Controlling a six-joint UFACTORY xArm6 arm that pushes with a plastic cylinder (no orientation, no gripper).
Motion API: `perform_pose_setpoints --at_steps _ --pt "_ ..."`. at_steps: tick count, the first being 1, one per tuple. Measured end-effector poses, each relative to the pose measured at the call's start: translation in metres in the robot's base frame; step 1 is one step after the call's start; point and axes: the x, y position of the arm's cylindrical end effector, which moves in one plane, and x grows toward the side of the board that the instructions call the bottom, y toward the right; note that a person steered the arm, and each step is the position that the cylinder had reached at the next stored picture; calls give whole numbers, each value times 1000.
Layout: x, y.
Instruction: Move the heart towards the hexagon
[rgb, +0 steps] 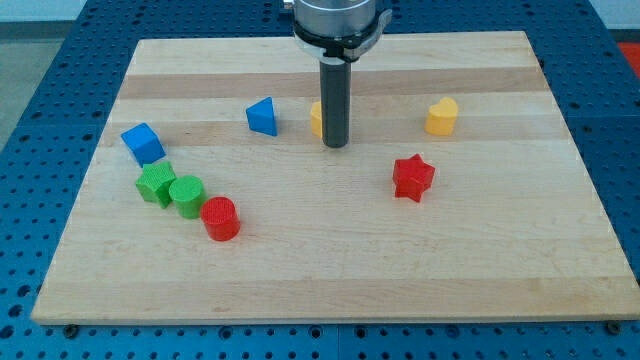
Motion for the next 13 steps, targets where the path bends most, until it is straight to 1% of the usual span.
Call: perform_pose_setpoints --at_steps 1,2,3,4,5,6,7,8,11,13 --pt "8 4" --pt "31 65" --pt "22 123" --pt "22 128" --pt "22 148" --pt "20 186" --pt "-23 204" --pt "-35 204" --pt "-31 155" --pt "-31 150"
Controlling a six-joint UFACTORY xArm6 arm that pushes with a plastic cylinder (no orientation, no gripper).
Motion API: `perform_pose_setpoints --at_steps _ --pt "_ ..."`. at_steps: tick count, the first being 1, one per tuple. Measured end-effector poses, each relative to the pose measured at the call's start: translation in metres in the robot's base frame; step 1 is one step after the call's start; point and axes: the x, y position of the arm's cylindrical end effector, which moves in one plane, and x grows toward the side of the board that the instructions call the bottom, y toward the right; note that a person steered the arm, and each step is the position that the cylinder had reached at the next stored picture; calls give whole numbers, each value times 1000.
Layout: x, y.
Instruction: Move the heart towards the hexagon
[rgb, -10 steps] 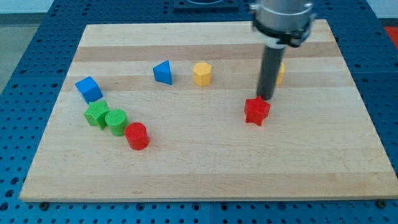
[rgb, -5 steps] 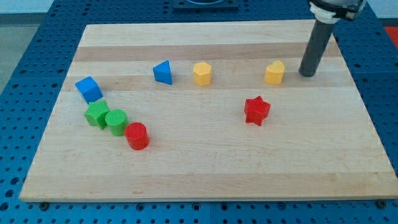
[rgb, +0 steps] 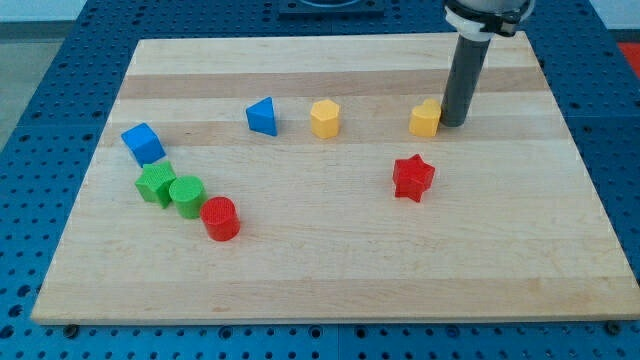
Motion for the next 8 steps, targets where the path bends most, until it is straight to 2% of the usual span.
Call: perform_pose_setpoints --at_steps 8 --pt "0 -45"
